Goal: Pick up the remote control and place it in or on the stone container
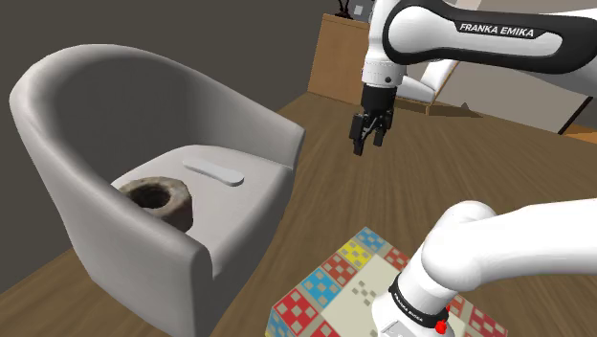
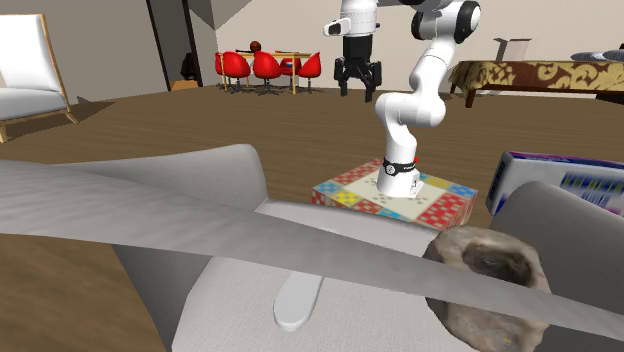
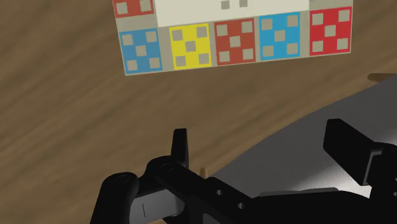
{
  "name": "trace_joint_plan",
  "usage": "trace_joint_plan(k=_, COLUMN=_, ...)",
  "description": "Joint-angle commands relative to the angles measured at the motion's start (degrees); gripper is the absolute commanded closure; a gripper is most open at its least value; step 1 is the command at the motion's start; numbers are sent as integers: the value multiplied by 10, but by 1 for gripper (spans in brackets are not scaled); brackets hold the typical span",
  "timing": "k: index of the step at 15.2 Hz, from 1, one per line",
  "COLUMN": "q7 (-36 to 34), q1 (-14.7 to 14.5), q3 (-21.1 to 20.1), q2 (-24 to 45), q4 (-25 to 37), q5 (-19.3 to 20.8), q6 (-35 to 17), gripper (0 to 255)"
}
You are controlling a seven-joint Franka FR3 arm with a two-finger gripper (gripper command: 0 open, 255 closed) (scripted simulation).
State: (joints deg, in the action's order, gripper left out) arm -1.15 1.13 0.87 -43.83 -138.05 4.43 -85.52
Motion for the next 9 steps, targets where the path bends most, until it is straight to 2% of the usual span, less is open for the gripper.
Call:
trace_joint_plan(k=1, q7=0, q1=0, q3=0, q2=0, q4=0, q5=0, q6=0, gripper=0)
trace_joint_plan(k=9, q7=15, q1=-28, q3=-14, q2=147, q4=33, q5=-15, q6=-132, gripper=0)
